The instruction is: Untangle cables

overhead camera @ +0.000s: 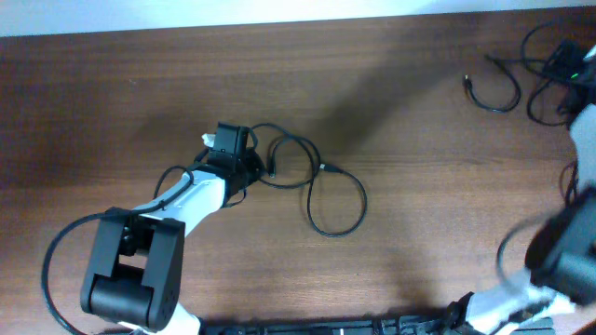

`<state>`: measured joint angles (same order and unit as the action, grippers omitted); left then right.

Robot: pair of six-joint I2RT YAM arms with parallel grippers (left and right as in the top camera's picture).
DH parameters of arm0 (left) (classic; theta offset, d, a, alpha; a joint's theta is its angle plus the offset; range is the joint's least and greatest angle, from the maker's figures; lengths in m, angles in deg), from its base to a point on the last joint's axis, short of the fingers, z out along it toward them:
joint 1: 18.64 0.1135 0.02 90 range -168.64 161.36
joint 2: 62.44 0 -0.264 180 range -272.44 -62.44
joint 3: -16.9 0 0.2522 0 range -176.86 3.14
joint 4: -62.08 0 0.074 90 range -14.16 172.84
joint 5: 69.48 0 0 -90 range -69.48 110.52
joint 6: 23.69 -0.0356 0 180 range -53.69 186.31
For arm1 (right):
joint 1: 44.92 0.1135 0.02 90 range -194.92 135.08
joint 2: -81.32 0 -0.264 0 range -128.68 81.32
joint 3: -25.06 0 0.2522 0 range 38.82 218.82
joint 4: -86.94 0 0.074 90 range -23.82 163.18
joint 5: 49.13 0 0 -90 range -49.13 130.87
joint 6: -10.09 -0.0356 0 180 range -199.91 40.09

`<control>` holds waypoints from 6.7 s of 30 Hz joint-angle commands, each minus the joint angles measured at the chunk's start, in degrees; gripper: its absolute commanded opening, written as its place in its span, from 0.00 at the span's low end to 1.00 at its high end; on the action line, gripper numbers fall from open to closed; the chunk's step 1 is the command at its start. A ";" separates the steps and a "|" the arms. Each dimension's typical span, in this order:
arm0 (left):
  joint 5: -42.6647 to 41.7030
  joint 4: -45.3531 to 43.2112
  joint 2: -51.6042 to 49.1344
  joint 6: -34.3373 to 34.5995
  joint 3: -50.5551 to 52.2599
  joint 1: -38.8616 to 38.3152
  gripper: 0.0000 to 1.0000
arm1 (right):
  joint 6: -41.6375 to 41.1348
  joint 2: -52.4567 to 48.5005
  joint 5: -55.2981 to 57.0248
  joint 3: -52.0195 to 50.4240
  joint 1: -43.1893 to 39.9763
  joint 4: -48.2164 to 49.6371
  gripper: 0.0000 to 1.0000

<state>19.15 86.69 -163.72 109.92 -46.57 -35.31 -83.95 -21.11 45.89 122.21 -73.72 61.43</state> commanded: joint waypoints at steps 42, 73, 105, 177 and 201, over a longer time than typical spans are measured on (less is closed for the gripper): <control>-6.71 4.00 -3.19 7.15 1.81 -7.30 0.10 | -46.23 -10.56 -10.36 -19.93 58.36 -27.61 0.17; -6.71 3.98 -3.19 7.15 1.81 -7.30 0.99 | -9.49 -8.98 -3.87 -9.88 26.84 -2.47 0.04; -4.94 1.57 -3.19 9.73 1.81 -7.30 0.99 | 8.83 -11.21 -15.15 -4.39 -0.81 -20.48 0.55; 27.28 38.53 71.82 -32.17 -0.09 2.45 0.99 | -0.28 35.69 -31.85 -7.48 20.28 -43.74 0.99; 25.24 47.56 100.91 -31.89 0.22 10.45 0.99 | 4.07 35.69 -32.87 -7.48 25.51 -49.83 0.99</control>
<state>46.04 137.79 -63.02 78.67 -46.59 -25.21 -80.80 14.51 13.72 114.74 -48.78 11.80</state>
